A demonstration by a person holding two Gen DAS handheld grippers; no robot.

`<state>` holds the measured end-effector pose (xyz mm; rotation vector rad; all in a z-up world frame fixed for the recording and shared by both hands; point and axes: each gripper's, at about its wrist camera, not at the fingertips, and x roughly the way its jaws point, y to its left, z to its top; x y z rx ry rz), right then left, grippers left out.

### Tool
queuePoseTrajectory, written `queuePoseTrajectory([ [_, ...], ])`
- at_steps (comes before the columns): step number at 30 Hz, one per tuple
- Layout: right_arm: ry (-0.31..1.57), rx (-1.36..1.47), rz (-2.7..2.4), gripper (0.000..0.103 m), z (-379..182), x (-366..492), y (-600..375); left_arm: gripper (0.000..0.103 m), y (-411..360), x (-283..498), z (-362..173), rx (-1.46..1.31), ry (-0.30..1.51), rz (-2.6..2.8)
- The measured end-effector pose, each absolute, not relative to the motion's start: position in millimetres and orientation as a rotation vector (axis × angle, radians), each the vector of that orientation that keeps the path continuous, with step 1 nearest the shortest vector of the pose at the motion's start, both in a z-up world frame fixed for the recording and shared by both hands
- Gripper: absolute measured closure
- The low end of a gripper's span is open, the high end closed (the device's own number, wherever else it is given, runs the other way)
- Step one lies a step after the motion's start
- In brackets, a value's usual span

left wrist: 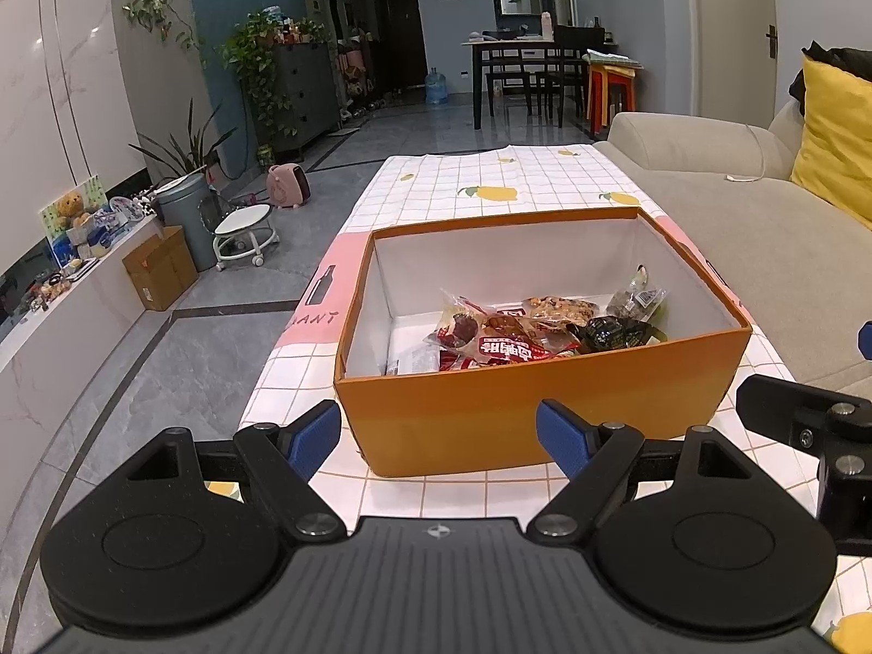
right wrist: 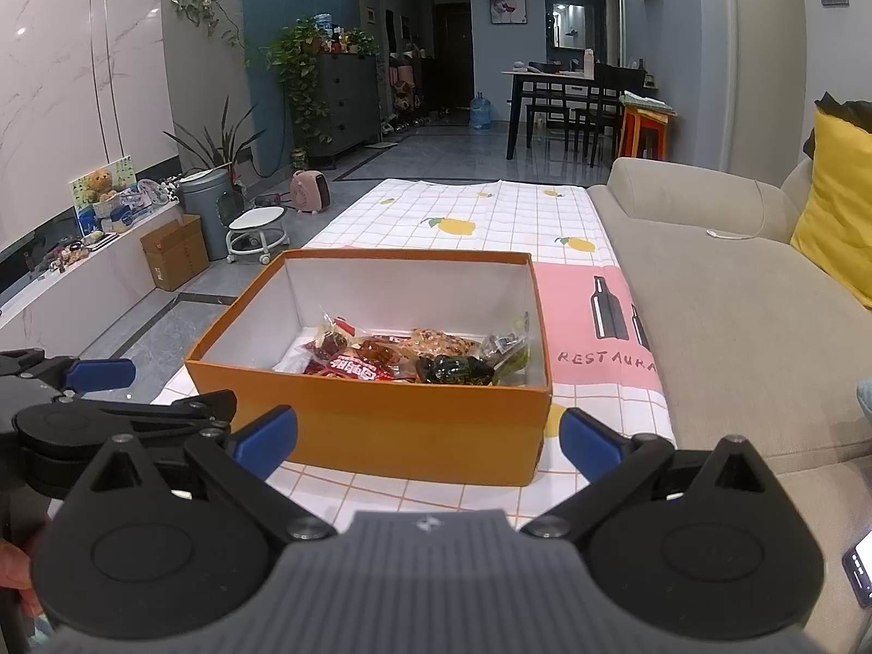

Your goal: Organize snacks

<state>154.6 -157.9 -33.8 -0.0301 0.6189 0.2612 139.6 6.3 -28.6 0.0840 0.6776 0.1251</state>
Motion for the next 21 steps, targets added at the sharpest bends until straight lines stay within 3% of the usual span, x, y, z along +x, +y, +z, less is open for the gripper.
queuePoseTrajectory([
  [21, 0.617, -0.037, 0.265, 0.004, -32.0, 155.4, -158.7, 0.008, 9.0, 139.8, -30.4, 0.092, 0.672, 0.117],
])
